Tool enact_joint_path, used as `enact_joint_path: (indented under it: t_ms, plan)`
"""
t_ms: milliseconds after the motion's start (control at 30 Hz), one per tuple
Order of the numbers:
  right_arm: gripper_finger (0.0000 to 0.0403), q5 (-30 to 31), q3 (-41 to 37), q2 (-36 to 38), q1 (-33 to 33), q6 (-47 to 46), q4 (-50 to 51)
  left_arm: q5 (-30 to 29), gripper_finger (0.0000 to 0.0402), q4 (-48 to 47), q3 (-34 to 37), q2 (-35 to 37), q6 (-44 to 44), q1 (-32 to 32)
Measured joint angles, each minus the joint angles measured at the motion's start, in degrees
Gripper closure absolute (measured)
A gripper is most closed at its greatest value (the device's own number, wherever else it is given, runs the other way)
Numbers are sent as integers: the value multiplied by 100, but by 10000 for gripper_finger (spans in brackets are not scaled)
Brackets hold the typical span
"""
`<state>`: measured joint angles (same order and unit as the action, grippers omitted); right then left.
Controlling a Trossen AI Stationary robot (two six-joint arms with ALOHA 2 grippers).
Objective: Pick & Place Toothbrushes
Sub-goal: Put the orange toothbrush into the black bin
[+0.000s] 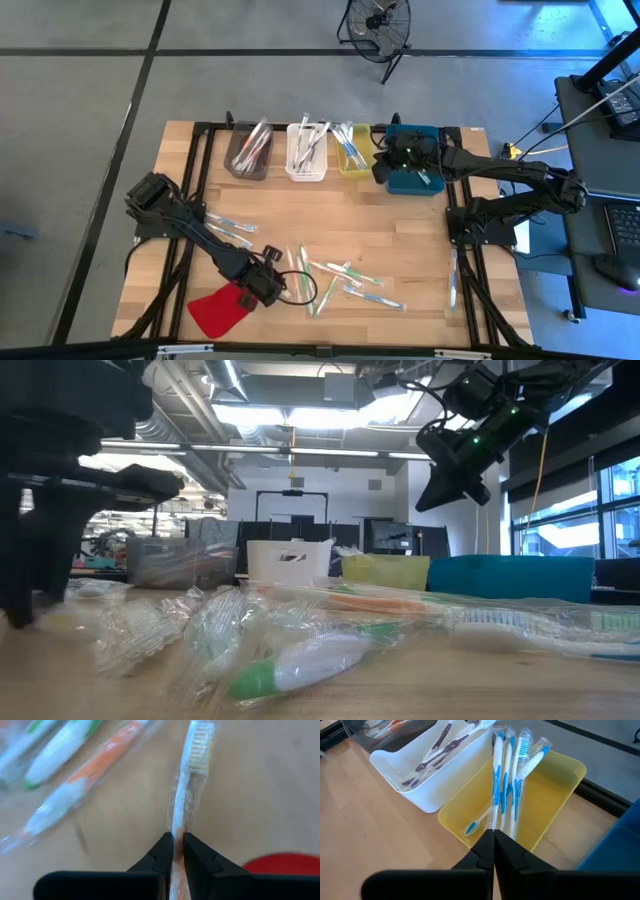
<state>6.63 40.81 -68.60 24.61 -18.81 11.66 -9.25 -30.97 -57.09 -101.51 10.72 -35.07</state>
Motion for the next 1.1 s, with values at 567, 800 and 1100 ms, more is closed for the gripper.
enact_joint_path:
  t_ms: [567, 800, 1100]
  plan:
    - [379, -1, -1, 0, -930, 149, 569, -1772, 384, -1055, 1, 1473, 1012, 3]
    - [397, 1, -1, 0, -1562, 142, 564, -2777, 384, -1497, -7, 1813, 1348, 185]
    - [380, 803, -1, 0, -2490, -65, 555, -3126, 384, -2054, 359, 2154, 2335, 814]
